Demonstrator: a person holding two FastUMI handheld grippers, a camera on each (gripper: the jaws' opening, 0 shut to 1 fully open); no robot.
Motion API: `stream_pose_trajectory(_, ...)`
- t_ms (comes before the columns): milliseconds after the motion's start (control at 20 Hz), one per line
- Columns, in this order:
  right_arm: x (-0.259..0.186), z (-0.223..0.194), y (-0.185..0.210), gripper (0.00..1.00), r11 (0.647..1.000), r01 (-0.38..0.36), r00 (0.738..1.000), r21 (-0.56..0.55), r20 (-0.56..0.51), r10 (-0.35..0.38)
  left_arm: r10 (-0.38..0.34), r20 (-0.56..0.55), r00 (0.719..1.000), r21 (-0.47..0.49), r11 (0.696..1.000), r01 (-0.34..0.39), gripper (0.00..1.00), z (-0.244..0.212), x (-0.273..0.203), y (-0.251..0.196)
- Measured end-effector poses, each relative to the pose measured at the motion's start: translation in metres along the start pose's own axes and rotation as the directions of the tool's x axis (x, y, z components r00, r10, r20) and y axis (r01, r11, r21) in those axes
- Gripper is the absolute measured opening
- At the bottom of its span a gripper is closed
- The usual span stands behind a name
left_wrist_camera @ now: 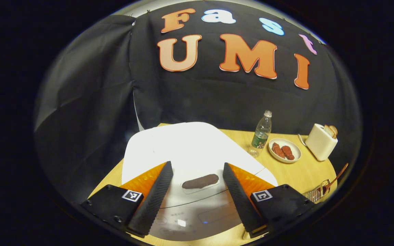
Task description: Close the left gripper, press the button to open the rice cooker; take a wooden spoon from the chopstick holder with the right hand, scoop a spoonful of rice and pour it into the rice cooker, then put the wooden spoon back into the chopstick holder.
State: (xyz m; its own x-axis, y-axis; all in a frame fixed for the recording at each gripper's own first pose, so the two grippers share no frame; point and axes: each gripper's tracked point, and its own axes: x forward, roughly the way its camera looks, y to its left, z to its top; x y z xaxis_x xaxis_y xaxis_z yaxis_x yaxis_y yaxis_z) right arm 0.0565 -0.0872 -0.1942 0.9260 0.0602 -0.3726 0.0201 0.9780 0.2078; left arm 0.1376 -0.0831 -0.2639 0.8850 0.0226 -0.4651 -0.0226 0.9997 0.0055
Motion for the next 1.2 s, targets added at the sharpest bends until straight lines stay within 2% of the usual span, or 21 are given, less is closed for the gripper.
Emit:
stream_pose_trajectory(150,-0.002,0.003,0.004,0.95,1.0,-0.012,1.0,-0.012,0.006,0.012,0.006,-0.012,1.0,0.032,0.999,-0.006,1.0,0.003,-0.006,-0.003)
stream_pose_trajectory(300,-0.006,0.02,0.005,0.95,1.0,-0.018,0.999,-0.014,0.045,0.019,-0.051,-0.02,0.998,-0.012,0.999,0.051,0.99,0.009,-0.031,-0.019)
stream_pose_trajectory(550,-0.012,0.043,0.01,0.95,0.999,-0.025,0.995,-0.03,0.095,0.027,-0.067,0.11,0.992,-0.034,0.997,0.071,0.99,0.073,-0.089,-0.014)
stream_pose_trajectory(700,-0.014,0.054,0.014,0.95,0.998,-0.027,0.992,-0.06,0.122,0.034,-0.048,0.203,0.978,-0.03,0.998,0.055,0.99,0.121,-0.128,-0.001)
stream_pose_trajectory(950,-0.022,0.075,0.028,0.95,0.994,-0.058,0.983,-0.09,0.171,0.072,0.006,0.401,0.916,-0.051,0.999,0.016,0.99,0.192,-0.203,0.019)
stream_pose_trajectory(1200,-0.031,0.097,0.039,0.95,0.988,-0.084,0.968,-0.131,0.224,0.112,0.05,0.493,0.869,-0.08,0.997,-0.012,0.98,0.215,-0.252,0.039)
